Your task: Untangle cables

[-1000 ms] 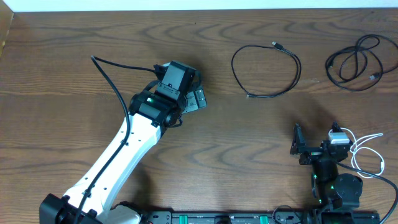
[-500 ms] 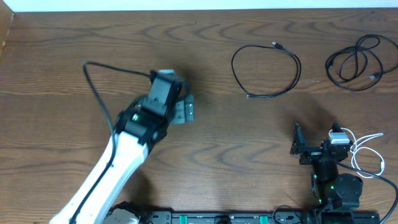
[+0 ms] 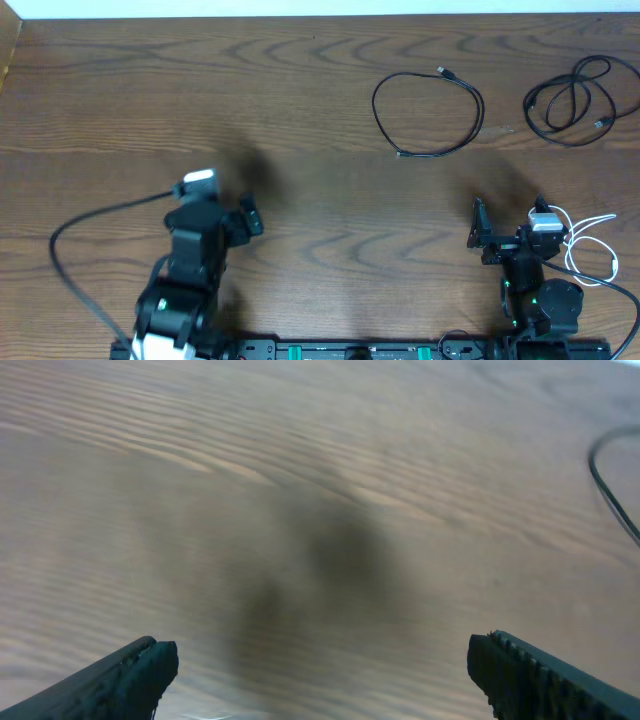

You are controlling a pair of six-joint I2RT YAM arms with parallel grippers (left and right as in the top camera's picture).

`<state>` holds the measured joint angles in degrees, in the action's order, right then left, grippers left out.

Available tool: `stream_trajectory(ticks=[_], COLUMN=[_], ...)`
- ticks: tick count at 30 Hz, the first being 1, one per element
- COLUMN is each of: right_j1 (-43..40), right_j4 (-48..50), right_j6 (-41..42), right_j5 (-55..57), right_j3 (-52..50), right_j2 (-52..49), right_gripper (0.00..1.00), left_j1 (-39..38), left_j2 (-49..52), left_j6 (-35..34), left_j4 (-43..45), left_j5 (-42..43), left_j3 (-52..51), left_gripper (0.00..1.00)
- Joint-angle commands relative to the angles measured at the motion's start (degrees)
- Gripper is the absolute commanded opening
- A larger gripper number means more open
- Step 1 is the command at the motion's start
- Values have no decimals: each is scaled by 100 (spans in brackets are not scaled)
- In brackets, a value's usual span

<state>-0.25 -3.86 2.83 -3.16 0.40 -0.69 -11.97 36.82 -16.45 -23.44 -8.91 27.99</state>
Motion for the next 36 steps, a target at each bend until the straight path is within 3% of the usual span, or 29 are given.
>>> stream_trajectory(ticks=[1, 18, 33, 36], right_j1=[33, 33, 33, 33], right_j4=[-26, -26, -26, -26], right_j6=[76, 76, 76, 76], right_j5=[20, 17, 17, 17], right_j3=[-9, -9, -9, -9], right_j2=[31, 31, 31, 31], right_gripper=[99, 99, 99, 99], left_j1=[273, 1241, 1462, 1462], left_j2=[-704, -3456, -3676, -3676], left_j6=[79, 81, 457, 1025], left_j4=[68, 975, 1794, 1836], left_j5=[94, 378, 442, 1003], left_j3=[-367, -2371, -2404, -2463], left_gripper=[100, 100, 100, 100])
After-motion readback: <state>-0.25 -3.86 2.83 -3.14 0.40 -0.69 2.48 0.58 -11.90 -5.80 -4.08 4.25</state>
